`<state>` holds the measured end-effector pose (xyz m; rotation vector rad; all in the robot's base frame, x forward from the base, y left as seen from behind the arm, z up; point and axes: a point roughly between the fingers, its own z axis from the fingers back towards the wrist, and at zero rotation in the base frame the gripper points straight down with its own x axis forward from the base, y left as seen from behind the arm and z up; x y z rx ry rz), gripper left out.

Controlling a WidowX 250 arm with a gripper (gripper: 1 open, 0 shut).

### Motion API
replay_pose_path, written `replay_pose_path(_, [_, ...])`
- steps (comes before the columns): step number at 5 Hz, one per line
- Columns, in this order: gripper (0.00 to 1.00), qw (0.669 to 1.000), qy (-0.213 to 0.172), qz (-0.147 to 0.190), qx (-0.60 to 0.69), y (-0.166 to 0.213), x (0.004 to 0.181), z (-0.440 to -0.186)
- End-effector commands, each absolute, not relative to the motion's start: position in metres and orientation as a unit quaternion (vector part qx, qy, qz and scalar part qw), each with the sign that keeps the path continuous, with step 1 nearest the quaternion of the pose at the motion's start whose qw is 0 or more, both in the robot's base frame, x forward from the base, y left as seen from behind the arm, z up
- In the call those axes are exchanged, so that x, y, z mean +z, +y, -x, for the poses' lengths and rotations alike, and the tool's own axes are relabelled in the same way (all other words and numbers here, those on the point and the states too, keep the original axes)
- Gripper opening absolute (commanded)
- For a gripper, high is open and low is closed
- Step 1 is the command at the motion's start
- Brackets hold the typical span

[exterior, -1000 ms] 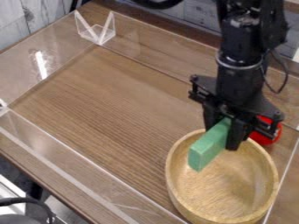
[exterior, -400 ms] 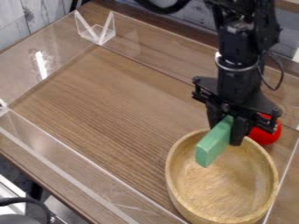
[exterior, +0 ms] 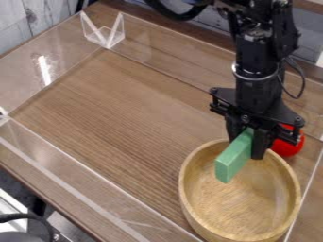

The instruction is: Remove the green block from inside the wooden bowl and put it on the table

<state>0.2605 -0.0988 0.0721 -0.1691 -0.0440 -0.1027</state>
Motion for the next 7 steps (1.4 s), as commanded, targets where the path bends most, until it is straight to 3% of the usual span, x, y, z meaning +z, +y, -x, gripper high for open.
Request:
replay_pose_path(1, [0.0, 0.993, -0.04, 0.099, -0.045, -0.1, 0.086, -0.269])
replay_pose_path(4, [0.0, 0.994, -0.017, 0.101, -0.027, -0.096, 0.085, -0.267])
replay_pose_path(7, [0.0, 0.995, -0.025, 0.096, -0.026, -0.072, 0.1, -0.266])
